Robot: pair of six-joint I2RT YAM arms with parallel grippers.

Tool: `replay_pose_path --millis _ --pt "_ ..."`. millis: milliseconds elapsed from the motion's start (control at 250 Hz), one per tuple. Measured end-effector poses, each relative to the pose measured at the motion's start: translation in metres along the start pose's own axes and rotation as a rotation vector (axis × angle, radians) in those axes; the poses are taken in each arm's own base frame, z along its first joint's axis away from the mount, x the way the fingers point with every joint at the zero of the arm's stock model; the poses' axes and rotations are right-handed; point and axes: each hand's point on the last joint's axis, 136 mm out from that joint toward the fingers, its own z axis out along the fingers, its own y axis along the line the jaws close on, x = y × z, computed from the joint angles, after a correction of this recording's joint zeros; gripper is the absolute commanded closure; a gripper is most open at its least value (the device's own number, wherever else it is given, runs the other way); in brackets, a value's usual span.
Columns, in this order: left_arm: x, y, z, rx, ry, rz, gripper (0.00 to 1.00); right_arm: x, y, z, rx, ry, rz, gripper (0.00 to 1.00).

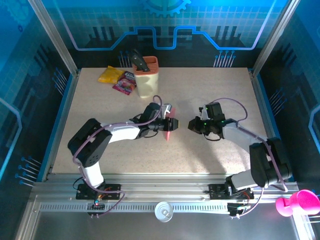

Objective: Fold a paper plane with a square sheet of paper (pick it up from the middle)
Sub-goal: Move the paper plane to the center of the table.

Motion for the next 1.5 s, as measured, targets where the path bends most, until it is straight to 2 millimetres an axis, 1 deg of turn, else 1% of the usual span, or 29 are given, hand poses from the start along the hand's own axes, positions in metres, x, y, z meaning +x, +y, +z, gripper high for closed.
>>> replay_pose_path --millis 76,140,272,352,455,523,607,667,739,791,891,979,1095,1190,1258,1378,1498 --pt "-0.002 0.011 0.008 -0.045 0.01 -0.004 0.56 0.005 -0.004 -0.007 0.011 -0.009 0.003 0.87" --pt "0.001 0.023 0.011 -0.09 0.024 -0.009 0.54 0.009 -0.005 -0.012 0.015 -0.013 0.004 0.87" --pt "0.011 0.044 0.013 -0.161 0.058 -0.028 0.52 0.013 -0.004 -0.022 0.012 -0.03 -0.004 0.86" --pt "0.01 0.051 0.012 -0.189 0.06 -0.034 0.5 0.014 -0.003 -0.026 0.011 -0.038 -0.007 0.86" --pt "0.005 0.054 0.011 -0.204 0.051 -0.027 0.48 0.018 -0.004 -0.029 0.011 -0.039 -0.008 0.84" --pt "-0.001 0.054 0.01 -0.201 0.034 -0.023 0.43 0.022 -0.007 -0.03 0.016 -0.034 -0.006 0.84" --pt "-0.007 0.056 0.007 -0.202 0.01 -0.024 0.41 0.026 -0.01 -0.031 0.021 -0.027 -0.004 0.82" --pt "-0.011 0.056 0.001 -0.202 -0.006 -0.035 0.39 0.029 -0.011 -0.032 0.024 -0.025 -0.005 0.81" --pt "-0.023 0.059 -0.008 -0.203 -0.037 -0.064 0.38 0.03 -0.013 -0.031 0.026 -0.022 -0.004 0.81" --pt "-0.033 0.065 -0.016 -0.21 -0.063 -0.088 0.35 0.031 -0.013 -0.031 0.027 -0.019 -0.003 0.81" --pt "-0.051 0.082 -0.026 -0.228 -0.093 -0.139 0.35 0.033 -0.015 -0.03 0.029 -0.015 -0.001 0.82" --pt "-0.069 0.093 -0.031 -0.233 -0.102 -0.171 0.35 0.033 -0.015 -0.03 0.028 -0.016 -0.001 0.81" --pt "-0.093 0.104 -0.025 -0.222 -0.097 -0.189 0.35 0.033 -0.016 -0.027 0.026 -0.012 -0.001 0.81" --pt "-0.104 0.11 -0.014 -0.215 -0.067 -0.191 0.35 0.033 -0.016 -0.023 0.025 -0.003 0.0 0.82" --pt "-0.105 0.115 -0.007 -0.22 -0.036 -0.196 0.35 0.034 -0.018 -0.019 0.027 0.007 0.003 0.82" --pt "-0.1 0.121 0.004 -0.233 0.021 -0.199 0.35 0.037 -0.02 -0.011 0.029 0.03 0.004 0.82" --pt "-0.095 0.127 0.011 -0.241 0.064 -0.203 0.35 0.039 -0.023 -0.002 0.034 0.052 0.004 0.91"
